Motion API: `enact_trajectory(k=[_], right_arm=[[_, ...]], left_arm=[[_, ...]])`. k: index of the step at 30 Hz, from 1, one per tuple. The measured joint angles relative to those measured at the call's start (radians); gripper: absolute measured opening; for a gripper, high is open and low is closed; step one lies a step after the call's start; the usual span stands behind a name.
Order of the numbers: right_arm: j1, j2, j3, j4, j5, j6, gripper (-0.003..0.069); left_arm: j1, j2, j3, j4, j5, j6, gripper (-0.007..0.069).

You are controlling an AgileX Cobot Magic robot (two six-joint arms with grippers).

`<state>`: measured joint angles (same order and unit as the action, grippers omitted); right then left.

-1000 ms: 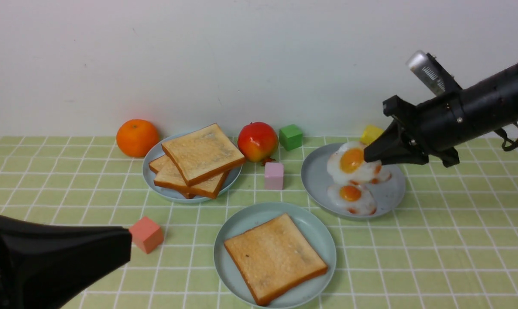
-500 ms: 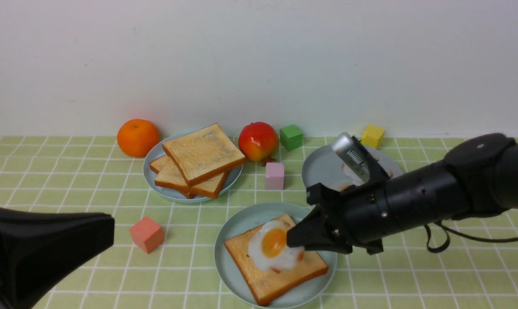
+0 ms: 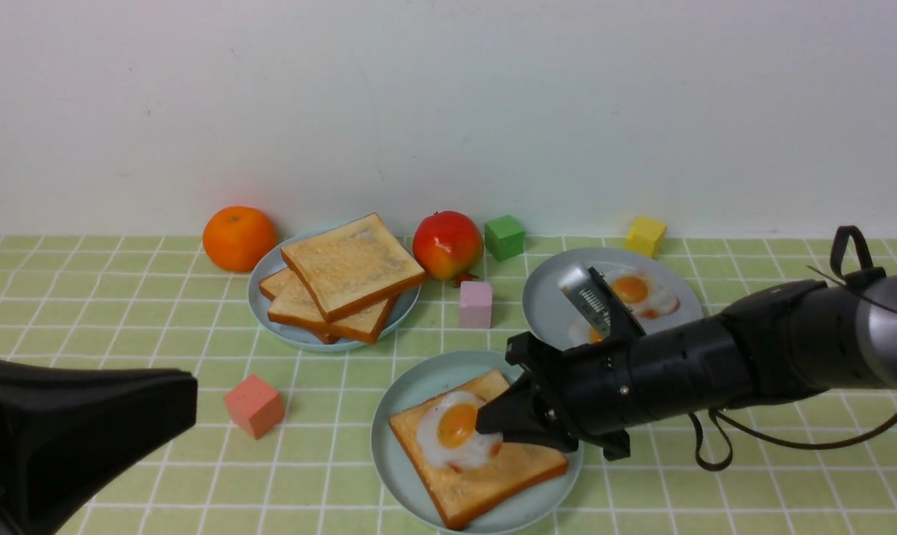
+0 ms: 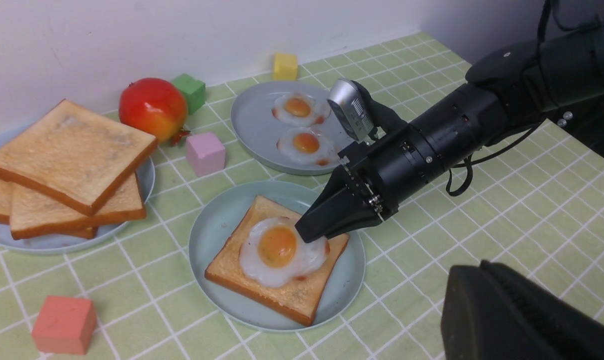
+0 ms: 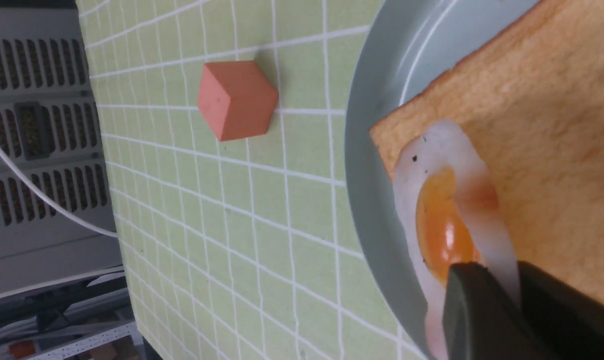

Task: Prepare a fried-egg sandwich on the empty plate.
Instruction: Use the right arm to place the fried egg on the slice of bread in the middle, then use the left arm to grab a slice of bread

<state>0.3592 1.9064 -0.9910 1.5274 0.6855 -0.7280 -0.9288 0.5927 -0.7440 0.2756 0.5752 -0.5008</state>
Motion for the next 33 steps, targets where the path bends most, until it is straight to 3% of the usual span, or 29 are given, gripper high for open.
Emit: enact_trajectory(k=[3,7,10,14,21,28,33], right_arm=[[0.000,0.002,-0.001,-0.002,-0.011,0.000,0.0167],[0.000,-0.002,-0.001,-0.047,-0.012,0.001,0.0344],[-0.007,-0.015,-0.001,-0.098,-0.013,0.027,0.0430],[-0.034,-0.059,-0.001,-0.187,-0.031,0.056,0.0451],[-0.116,-0.275,-0.001,-0.476,-0.035,0.154,0.0321],[-0.128,-0.669,0.000,-1.003,0.156,0.448,0.0032],[-0.128,-0.848,0.000,-1.175,0.272,0.567,-0.0007]], left_arm=[[0.000,0.000,0.000,0.000,0.001,0.000,0.0006],[0.000,0.000,0.000,0.000,0.001,0.000,0.0006],[0.000,0.000,0.000,-0.001,0.001,0.000,0.0006],[0.000,0.000,0.000,-0.002,0.001,-0.001,0.0006],[0.000,0.022,0.000,-0.016,0.045,-0.012,0.0011],[0.000,0.318,0.000,-0.023,0.051,-0.052,0.0014],[0.008,0.556,-0.049,-0.022,0.020,-0.045,-0.0001]])
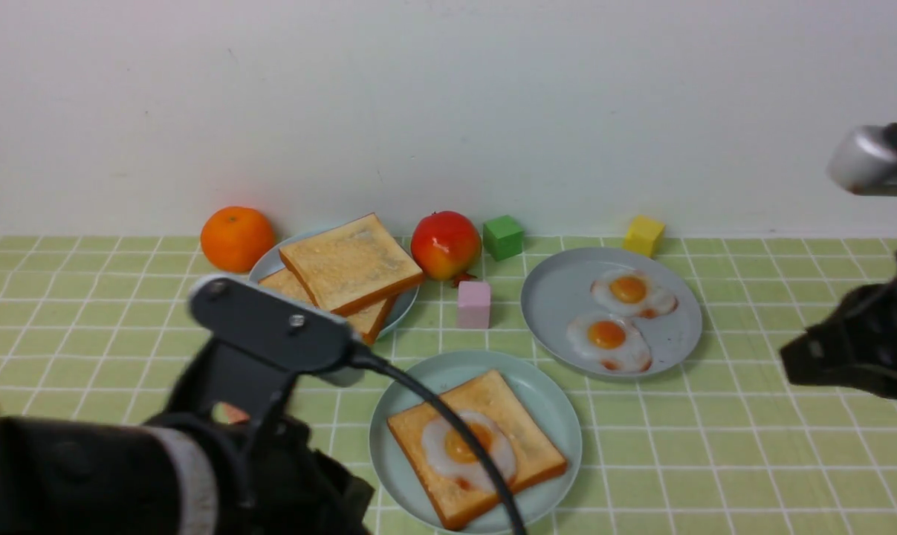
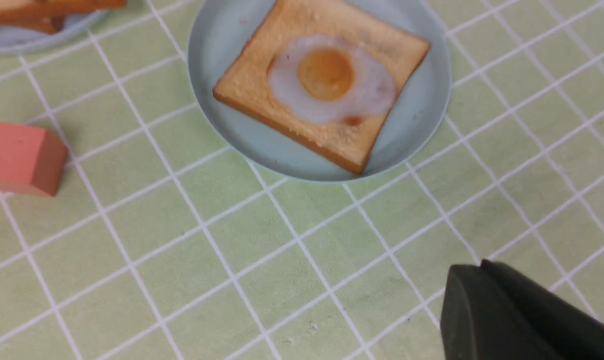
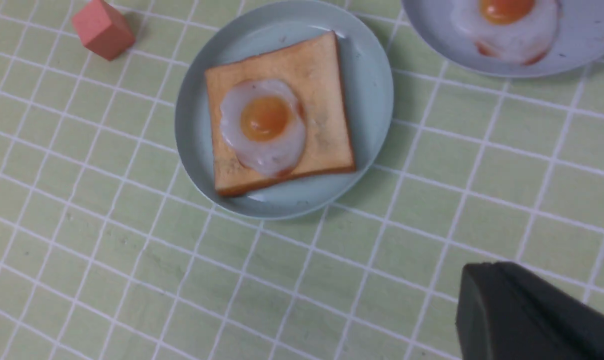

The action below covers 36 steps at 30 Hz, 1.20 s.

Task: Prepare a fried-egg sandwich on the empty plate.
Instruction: Use the left arm to grab a slice of bread

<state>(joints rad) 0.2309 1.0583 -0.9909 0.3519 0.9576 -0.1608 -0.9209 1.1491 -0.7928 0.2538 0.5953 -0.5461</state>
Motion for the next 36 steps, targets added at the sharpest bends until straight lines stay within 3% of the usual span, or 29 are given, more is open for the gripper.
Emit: enact_trajectory(k=[6,10,14,17,22,24,30,36], right_arm=[[0.000,-0.136,0.000,-0.027,0.105,0.018,0.0001],[0.000,-0.205,0.000,-0.012,0.118,0.014,0.0003],[0.000,-0.247,0.000,0.038,0.115,-0.034,0.0004],[0.000,-0.254,0.000,0.063,0.114,-0.059,0.0006],[0.000,-0.255,0.001,0.091,0.113,-0.096,0.0006],[0.000,-0.255,0.001,0.095,0.103,-0.103,0.0008],[0.000,-0.255,0.001,0.095,0.080,-0.103,0.0010],[0.000,-0.255,0.001,0.095,0.080,-0.104,0.0010]], left_arm=[[0.170,0.229,-0.194,-0.090,0.001,0.193,-0.0013],[0.371,0.412,-0.389,-0.291,0.051,0.497,-0.0013],[0.470,0.564,-0.556,-0.348,0.073,0.676,-0.0013],[0.493,0.627,-0.634,-0.339,0.074,0.708,0.0001],[0.504,0.736,-0.720,-0.231,0.068,0.723,0.0141],[0.504,0.785,-0.728,-0.139,0.031,0.723,0.0270],[0.504,0.866,-0.731,-0.012,-0.061,0.717,0.0455],[0.504,0.918,-0.732,0.055,-0.140,0.671,0.0481]])
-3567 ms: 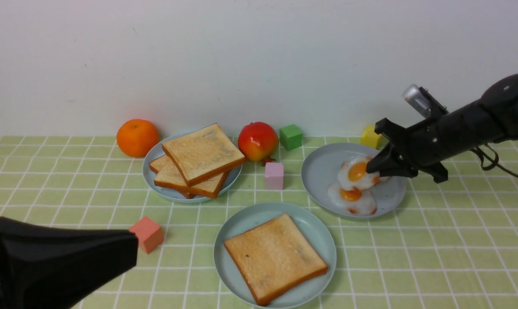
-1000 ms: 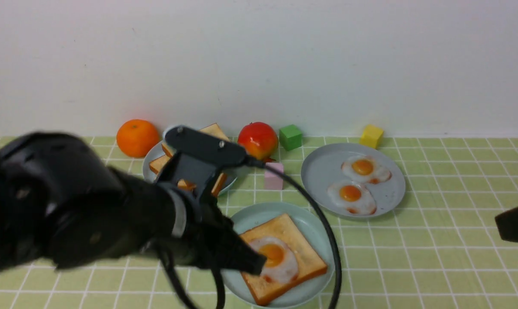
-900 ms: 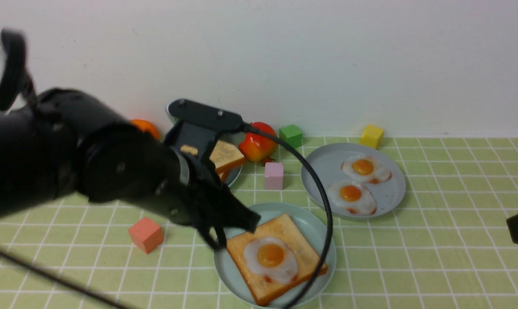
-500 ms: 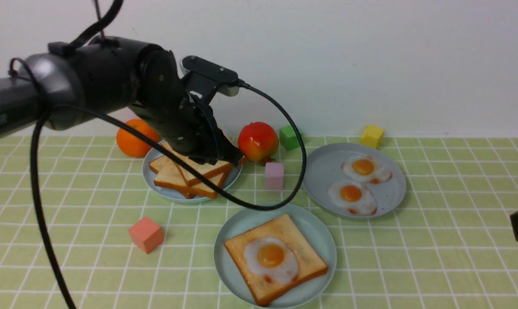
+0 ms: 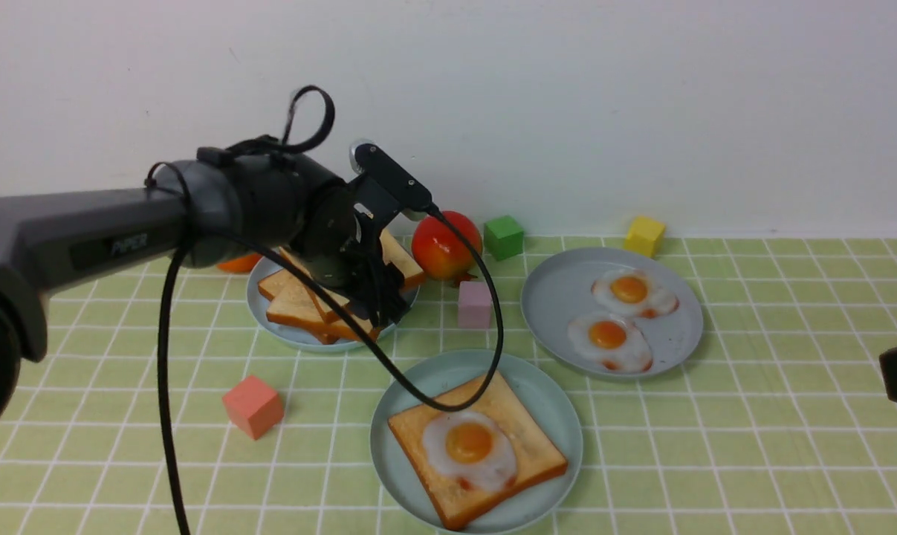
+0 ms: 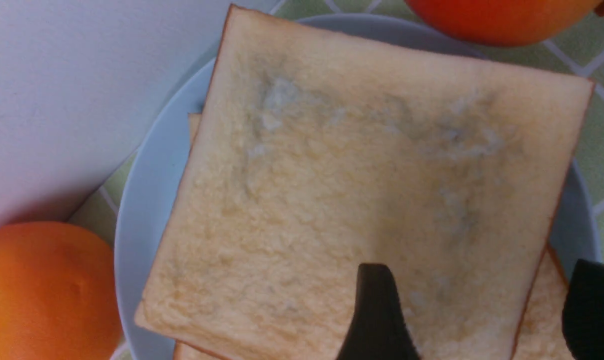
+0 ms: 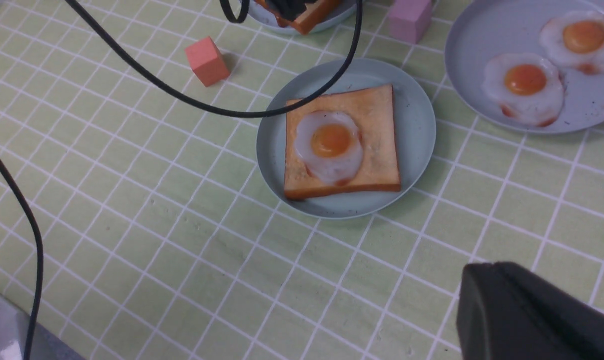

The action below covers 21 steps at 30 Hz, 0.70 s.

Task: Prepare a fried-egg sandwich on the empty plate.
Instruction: Use the left arm to grab a slice of bread

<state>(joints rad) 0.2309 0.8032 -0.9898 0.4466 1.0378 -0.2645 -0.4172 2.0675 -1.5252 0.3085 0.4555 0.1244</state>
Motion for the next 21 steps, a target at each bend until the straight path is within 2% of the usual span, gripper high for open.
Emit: enact_trajectory(k=[4,9,11,12,13,15,16,19,21], right_arm=[[0.000,0.000,0.000,0.000,0.000,0.000,0.0011],[0.000,0.000,0.000,0.000,0.000,0.000,0.0013],[0.000,0.000,0.000,0.000,0.000,0.000,0.0013],[0.000,0.000,0.000,0.000,0.000,0.000,0.0013],[0.000,0.000,0.000,0.000,0.004,0.000,0.0014],[0.000,0.000,0.000,0.000,0.015,0.000,0.0014],[0.000,0.000,0.000,0.000,0.016,0.000,0.0014],[0.000,0.000,0.000,0.000,0.039,0.000,0.0016],[0.000,0.000,0.000,-0.001,0.044,0.000,0.0017]], left_arm=[[0.000,0.030,-0.001,0.024,-0.014,-0.023,0.0454],[0.000,0.039,-0.007,0.046,-0.019,-0.027,0.0364],[0.000,0.039,-0.008,0.046,-0.019,-0.027,0.0302],[0.000,0.039,-0.008,0.046,-0.019,-0.027,0.0294],[0.000,0.039,-0.008,0.047,-0.019,-0.027,0.0228],[0.000,0.039,-0.008,0.052,-0.019,-0.026,0.0150],[0.000,0.039,-0.008,0.054,-0.019,-0.026,0.0150],[0.000,0.034,-0.010,0.073,-0.020,-0.023,0.0030],[0.000,0.017,-0.010,0.082,-0.008,-0.023,0.0012]])
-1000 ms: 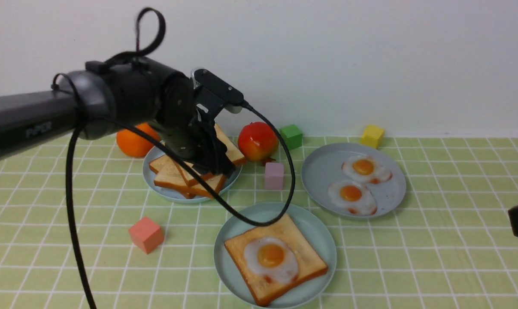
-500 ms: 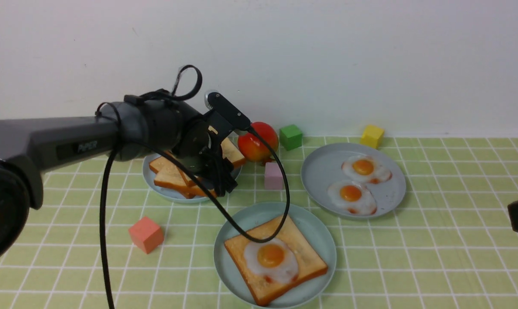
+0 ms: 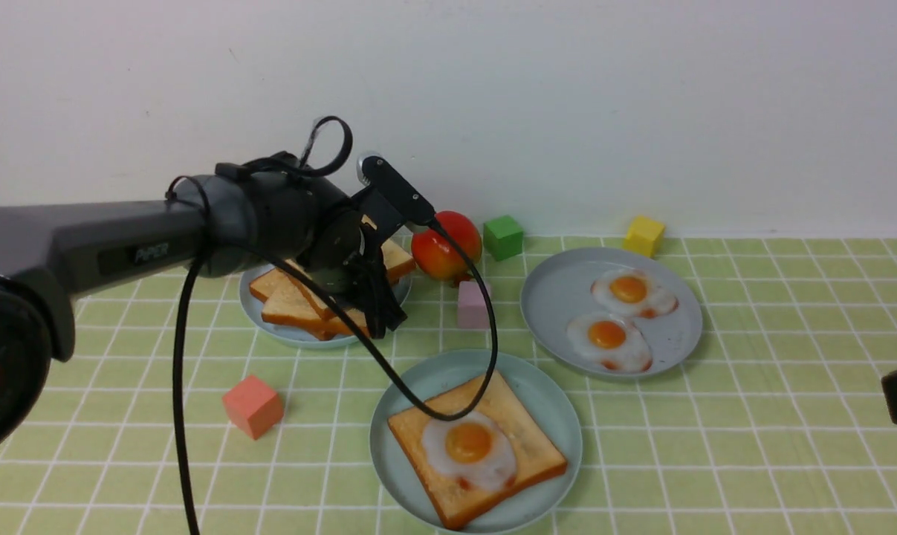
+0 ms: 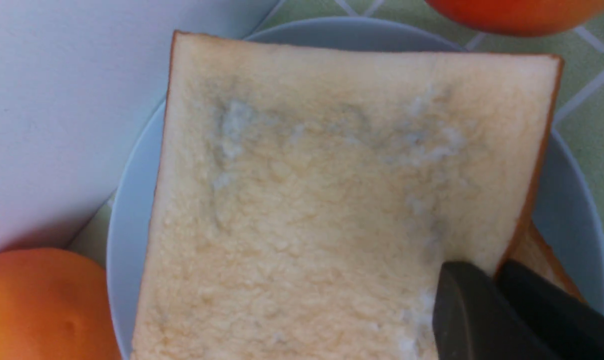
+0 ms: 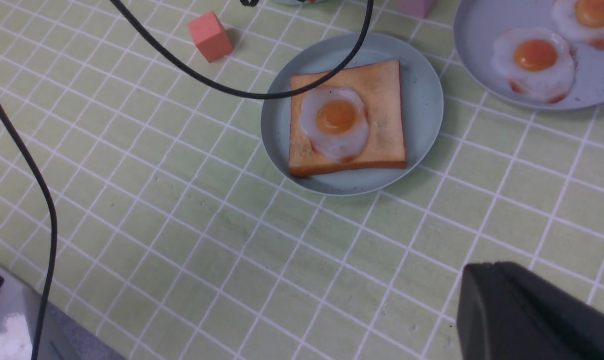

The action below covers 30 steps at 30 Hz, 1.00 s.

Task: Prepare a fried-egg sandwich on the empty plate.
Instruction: Use the left arm to grab a slice of bread, then use the left arm to place a slice of bread on the fried egg in the middle

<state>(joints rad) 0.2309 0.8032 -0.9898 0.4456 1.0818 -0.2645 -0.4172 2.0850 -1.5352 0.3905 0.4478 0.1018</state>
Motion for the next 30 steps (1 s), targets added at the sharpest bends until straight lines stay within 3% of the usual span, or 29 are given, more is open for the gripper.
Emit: enact_trajectory(k=[6,10,15,21,30], right_arm=[[0.000,-0.002,0.000,-0.014,0.011,0.000,0.0021],[0.000,-0.009,0.000,-0.015,0.022,0.000,0.0022],[0.000,-0.061,0.001,-0.026,0.038,0.000,0.0025],[0.000,-0.120,0.001,-0.040,0.038,0.000,0.0029],[0.000,-0.135,0.001,-0.041,0.041,0.000,0.0031]], left_arm=[[-0.010,-0.122,0.002,-0.015,0.097,-0.004,0.0013],[-0.061,-0.238,0.046,-0.104,0.165,-0.005,0.0013],[-0.248,-0.368,0.223,-0.178,0.175,0.048,0.0013],[-0.383,-0.355,0.290,-0.190,0.159,0.063,0.0013],[-0.418,-0.299,0.290,-0.196,0.156,0.048,0.0013]])
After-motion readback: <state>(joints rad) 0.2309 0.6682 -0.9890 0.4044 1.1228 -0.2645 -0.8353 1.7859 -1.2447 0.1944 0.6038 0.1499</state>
